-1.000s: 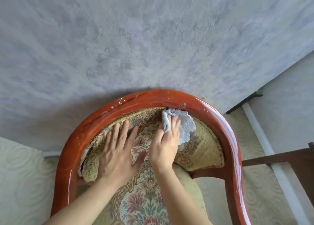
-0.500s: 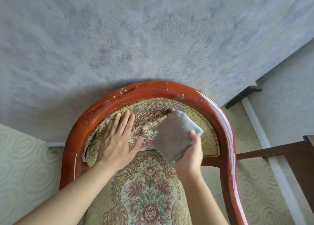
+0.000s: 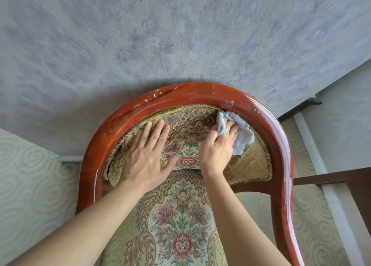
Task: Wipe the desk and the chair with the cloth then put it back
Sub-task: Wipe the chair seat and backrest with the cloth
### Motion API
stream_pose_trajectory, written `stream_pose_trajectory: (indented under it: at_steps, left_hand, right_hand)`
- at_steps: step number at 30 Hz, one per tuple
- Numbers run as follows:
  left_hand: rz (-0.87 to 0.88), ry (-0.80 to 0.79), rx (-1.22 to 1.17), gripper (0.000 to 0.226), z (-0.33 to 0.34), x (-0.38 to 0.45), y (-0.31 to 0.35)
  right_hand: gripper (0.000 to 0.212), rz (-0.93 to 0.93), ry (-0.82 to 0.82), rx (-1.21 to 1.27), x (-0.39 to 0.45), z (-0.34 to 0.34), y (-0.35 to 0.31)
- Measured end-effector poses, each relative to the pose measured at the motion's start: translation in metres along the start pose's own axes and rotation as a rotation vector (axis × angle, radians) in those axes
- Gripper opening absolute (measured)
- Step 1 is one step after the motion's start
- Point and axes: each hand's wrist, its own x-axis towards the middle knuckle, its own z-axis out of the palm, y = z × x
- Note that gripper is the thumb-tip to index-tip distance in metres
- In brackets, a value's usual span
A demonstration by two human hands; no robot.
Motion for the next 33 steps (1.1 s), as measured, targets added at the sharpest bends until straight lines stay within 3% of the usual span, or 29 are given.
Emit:
stream_pose_trajectory:
  at_steps: [6, 12, 17, 20, 25, 33]
  left_hand:
    - [0.018, -0.019, 0.048, 0.086, -0.006, 0.002, -0.002]
    - [0.021, -0.022, 0.062, 0.083, -0.007, 0.0, -0.001]
    - [-0.003, -0.021, 0.073, 0.082, -0.009, 0.0, 0.002]
    - [-0.011, -0.036, 0.07, 0.083, -0.009, 0.0, 0.003]
    - [-0.026, -0.023, 0.037, 0.086, -0.008, 0.0, 0.009]
    - [-0.006, -0.086, 0.069, 0.091, -0.013, 0.001, 0.004]
  right_hand:
    - [0.056, -0.559, -0.366, -0.075, -0.013, 0.021, -0.009]
    - [0.05, -0.919, -0.472, -0.37, 0.024, -0.024, 0.027]
    - [0.052, -0.727, -0.329, -0.509, 0.031, -0.061, 0.069]
    - [0.058, -0.465, -0.171, -0.433, 0.02, -0.067, 0.084]
    - [0.062, -0.192, -0.1, -0.196, 0.002, -0.023, 0.043]
    - [0.058, -0.759, -0.49, -0.267, -0.006, 0.013, 0.003]
